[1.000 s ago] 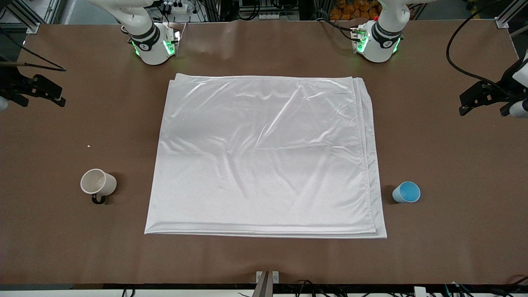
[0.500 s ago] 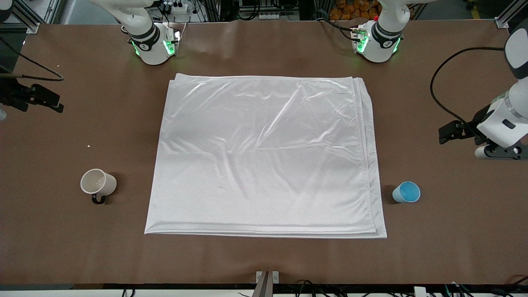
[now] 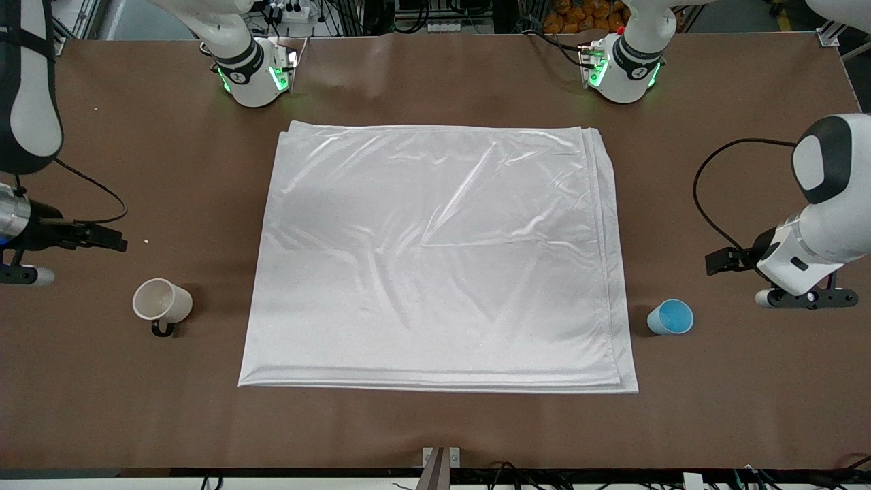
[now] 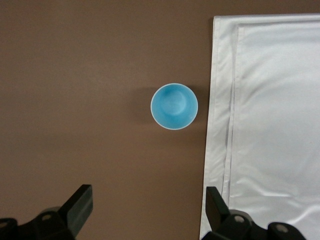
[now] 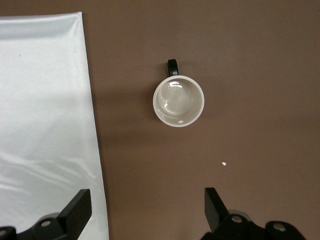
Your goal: Place blue cup into white mug on cloth
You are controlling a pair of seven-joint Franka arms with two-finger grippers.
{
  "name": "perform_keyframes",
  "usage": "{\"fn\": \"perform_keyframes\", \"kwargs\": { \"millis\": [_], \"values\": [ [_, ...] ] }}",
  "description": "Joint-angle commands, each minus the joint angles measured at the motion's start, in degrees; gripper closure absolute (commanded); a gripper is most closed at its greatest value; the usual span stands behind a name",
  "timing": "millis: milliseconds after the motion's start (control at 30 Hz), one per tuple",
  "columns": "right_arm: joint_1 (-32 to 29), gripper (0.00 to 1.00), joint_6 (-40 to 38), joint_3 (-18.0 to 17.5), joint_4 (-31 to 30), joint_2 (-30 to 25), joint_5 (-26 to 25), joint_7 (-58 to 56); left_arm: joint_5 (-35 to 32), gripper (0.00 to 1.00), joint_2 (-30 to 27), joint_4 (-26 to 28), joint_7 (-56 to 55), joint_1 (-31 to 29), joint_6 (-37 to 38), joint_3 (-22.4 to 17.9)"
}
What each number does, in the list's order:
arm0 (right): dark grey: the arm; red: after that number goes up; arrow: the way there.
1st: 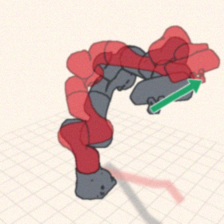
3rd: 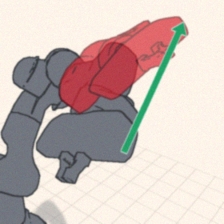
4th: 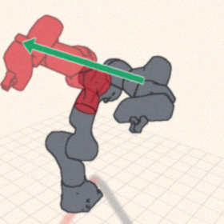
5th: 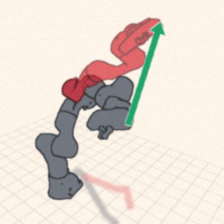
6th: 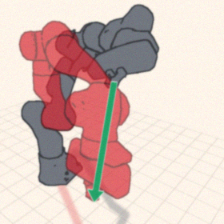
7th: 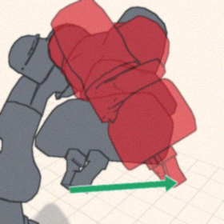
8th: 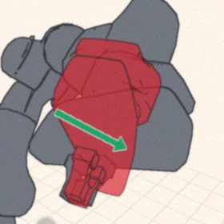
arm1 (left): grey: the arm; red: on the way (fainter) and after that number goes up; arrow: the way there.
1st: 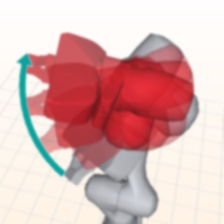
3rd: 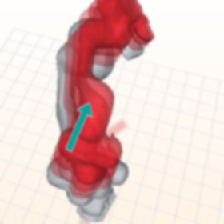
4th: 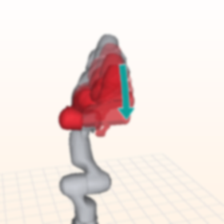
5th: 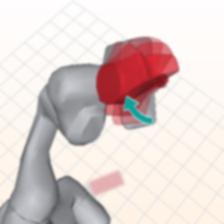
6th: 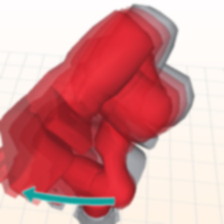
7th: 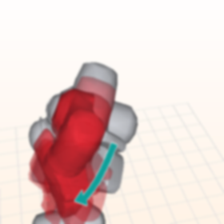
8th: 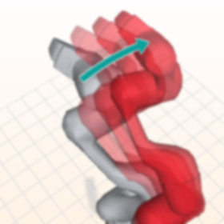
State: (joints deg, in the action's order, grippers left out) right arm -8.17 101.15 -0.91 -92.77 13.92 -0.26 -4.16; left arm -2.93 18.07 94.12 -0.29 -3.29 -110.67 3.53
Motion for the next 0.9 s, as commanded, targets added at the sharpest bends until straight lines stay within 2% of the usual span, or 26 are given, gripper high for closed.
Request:
{"fn": "perform_keyframes", "kwargs": {
  "millis": [0,333,600,867],
  "values": [
    [-0.27,0.0,2.72,-0.24,2.85,4.79,0.18,-2.87,-0.85,0.0,3.63,-0.08,-1.47,-0.31,-3.93,0.08],
    [-1.67,0.0,6.59,-0.24,8.21,15.34,-0.18,-8.14,-0.85,0.0,9.17,0.01,-2.96,-0.58,-10.53,0.08],
    [-1.85,0.0,14.32,-0.24,8.39,20.44,-0.18,-9.38,-0.58,0.0,12.42,1.15,-3.49,-1.63,-16.85,0.17],
    [-2.03,0.0,20.65,-0.24,8.48,24.13,-0.09,-9.9,-0.14,0.0,14.01,4.49,-3.93,-1.9,-23.36,0.17]
  ]
}}
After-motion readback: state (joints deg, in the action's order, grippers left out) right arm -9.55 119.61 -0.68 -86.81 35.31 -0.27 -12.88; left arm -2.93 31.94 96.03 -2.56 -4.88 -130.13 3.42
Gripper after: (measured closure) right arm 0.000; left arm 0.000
